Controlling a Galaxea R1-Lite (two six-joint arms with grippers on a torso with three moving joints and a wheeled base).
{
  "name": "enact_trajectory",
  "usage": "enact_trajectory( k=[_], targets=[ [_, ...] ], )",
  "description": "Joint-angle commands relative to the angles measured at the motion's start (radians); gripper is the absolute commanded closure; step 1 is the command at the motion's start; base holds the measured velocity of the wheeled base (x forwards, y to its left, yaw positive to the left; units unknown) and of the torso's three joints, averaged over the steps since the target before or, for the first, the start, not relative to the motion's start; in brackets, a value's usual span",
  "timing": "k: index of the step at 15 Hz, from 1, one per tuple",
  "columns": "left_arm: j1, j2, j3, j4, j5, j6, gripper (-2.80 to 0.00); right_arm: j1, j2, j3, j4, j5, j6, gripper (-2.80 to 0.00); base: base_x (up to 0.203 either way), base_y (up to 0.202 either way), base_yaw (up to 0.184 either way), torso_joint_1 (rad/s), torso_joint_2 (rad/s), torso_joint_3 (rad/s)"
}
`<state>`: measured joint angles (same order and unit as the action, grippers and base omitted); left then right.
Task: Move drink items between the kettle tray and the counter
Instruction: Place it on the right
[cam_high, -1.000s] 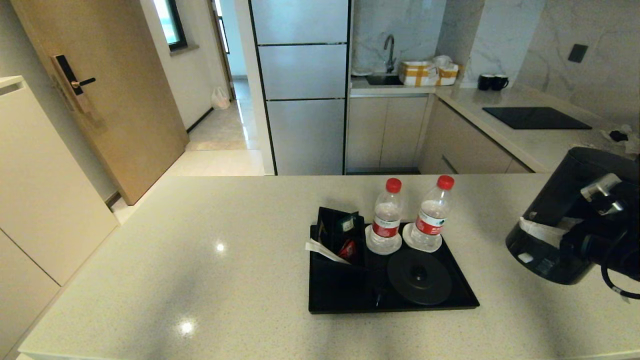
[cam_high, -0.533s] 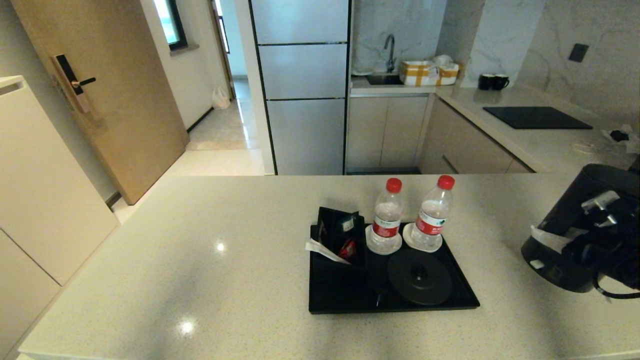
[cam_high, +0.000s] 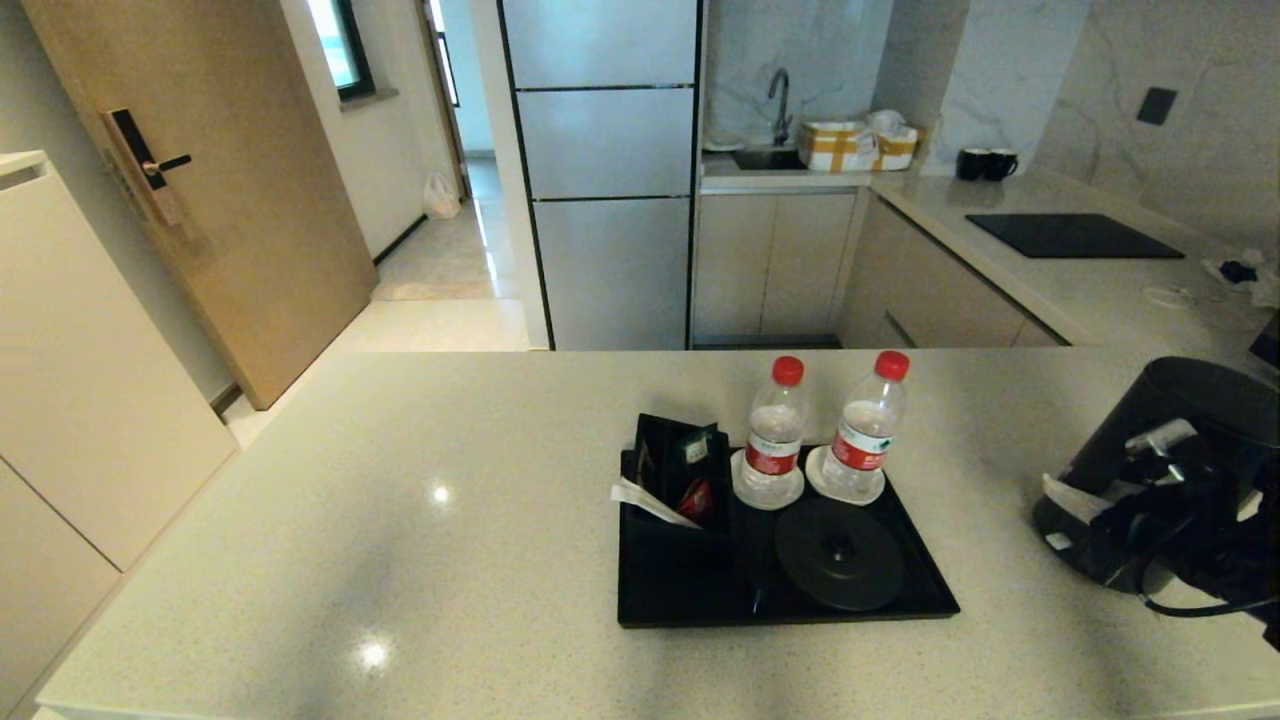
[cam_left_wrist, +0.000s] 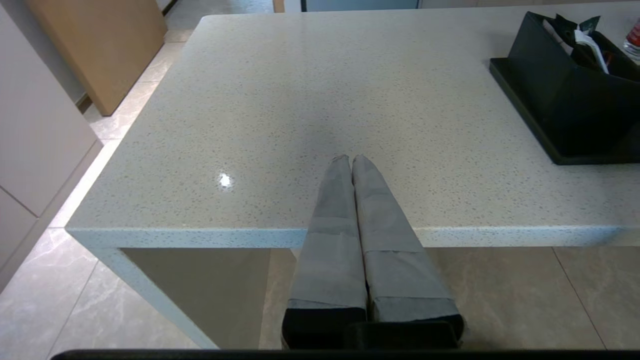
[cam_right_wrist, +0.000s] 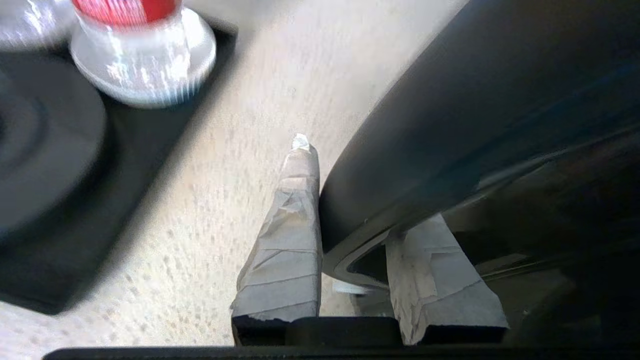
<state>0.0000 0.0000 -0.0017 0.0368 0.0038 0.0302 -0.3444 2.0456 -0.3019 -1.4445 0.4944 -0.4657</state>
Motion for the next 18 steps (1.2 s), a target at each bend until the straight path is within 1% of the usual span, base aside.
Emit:
enact_trajectory(
  k=[1,8,18],
  targets=[
    [0.002,0.000,0.000,0.000,0.001,0.000,0.00,0.003,0.112,0.036,-0.078,-0.003,-0.003,0.00,0.000,0.000,0.000,0.000,0.00,0.000],
    [0.002,0.000,0.000,0.000,0.001,0.000,0.00,0.005,0.139,0.050,-0.086,-0.011,-0.005,0.00,0.000,0.000,0.000,0.000,0.00,0.000],
    [0.001,0.000,0.000,0.000,0.001,0.000,0.00,-0.008,0.132,0.000,-0.085,-0.034,0.010,0.00,0.000,0.000,0.000,0.000,0.00,0.000]
  ],
)
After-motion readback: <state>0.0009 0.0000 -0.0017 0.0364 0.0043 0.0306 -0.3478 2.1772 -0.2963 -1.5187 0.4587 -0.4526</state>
